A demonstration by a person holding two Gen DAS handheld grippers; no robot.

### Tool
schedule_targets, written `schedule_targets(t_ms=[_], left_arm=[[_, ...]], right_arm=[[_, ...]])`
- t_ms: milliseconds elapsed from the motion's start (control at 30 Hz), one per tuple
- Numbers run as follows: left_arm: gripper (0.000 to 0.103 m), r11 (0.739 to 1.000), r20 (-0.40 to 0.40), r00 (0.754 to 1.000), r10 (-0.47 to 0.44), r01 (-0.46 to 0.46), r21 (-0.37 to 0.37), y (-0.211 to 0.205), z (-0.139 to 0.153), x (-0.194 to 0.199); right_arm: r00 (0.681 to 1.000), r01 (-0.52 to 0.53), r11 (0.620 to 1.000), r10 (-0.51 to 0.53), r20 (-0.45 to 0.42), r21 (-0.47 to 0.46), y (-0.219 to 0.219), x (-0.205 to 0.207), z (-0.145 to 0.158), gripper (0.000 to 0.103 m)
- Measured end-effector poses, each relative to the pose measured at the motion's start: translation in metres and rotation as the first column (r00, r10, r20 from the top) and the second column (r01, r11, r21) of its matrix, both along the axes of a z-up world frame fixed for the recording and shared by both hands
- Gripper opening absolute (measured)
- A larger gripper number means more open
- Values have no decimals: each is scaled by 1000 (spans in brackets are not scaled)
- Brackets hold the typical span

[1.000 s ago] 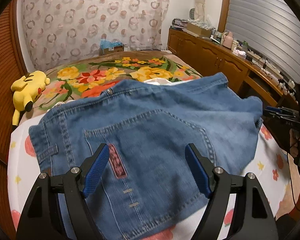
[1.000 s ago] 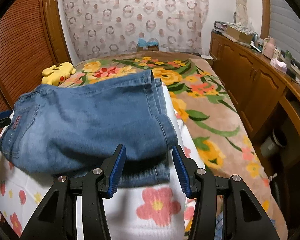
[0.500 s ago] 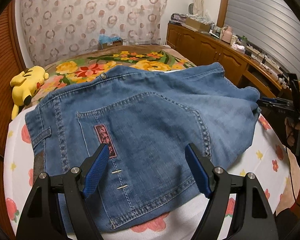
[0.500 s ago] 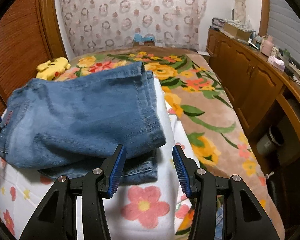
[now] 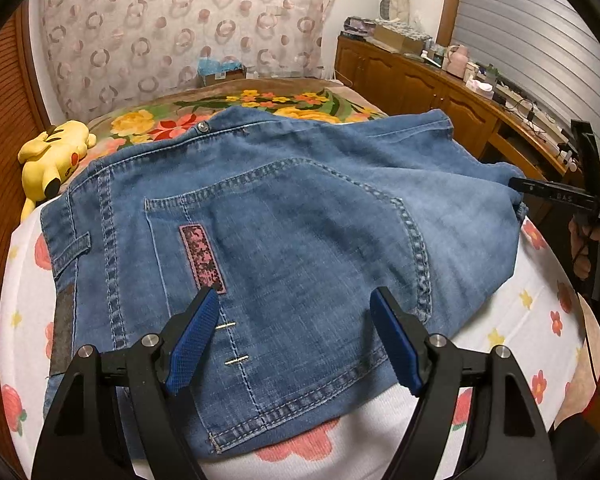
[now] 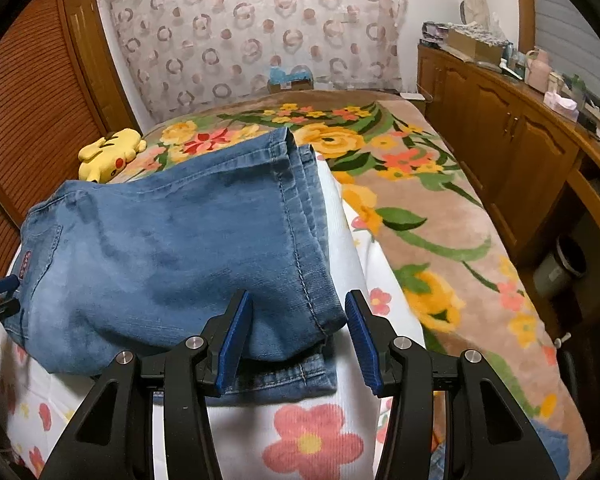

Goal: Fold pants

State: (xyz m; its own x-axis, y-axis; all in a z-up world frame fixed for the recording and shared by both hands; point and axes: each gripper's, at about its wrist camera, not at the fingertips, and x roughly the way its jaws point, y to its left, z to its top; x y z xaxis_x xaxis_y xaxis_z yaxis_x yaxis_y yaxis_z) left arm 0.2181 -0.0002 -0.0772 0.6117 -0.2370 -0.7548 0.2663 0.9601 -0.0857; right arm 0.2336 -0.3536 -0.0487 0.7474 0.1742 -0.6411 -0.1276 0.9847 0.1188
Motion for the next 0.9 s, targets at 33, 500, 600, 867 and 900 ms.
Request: schedule_targets(t_ms=[33,500,600,867,900], left_arm=[[79,1000,1,1000,1,-1,-1,1,0,-1],[79,1000,35,999,26,-26,-18,19,9,-9],[79,999,40,999,31,-30,-22,22,10,-11],[79,998,56,997,51,-50,-26,31,15,-17],[79,998,60,997,55,-54,-29,33,15,-18]], right_arm=[[1000,1,1000,-1,-4,-2,-1,0,0,31],[997,38,998,-34,67,-57,-8,-29,24,11],[999,36,997,-34,43,-65,-1,-27,19,11],[996,-13,999,16,86,-36,6,-25,38,11],[995,-22,999,25,97,-33,8,-25,41,11]])
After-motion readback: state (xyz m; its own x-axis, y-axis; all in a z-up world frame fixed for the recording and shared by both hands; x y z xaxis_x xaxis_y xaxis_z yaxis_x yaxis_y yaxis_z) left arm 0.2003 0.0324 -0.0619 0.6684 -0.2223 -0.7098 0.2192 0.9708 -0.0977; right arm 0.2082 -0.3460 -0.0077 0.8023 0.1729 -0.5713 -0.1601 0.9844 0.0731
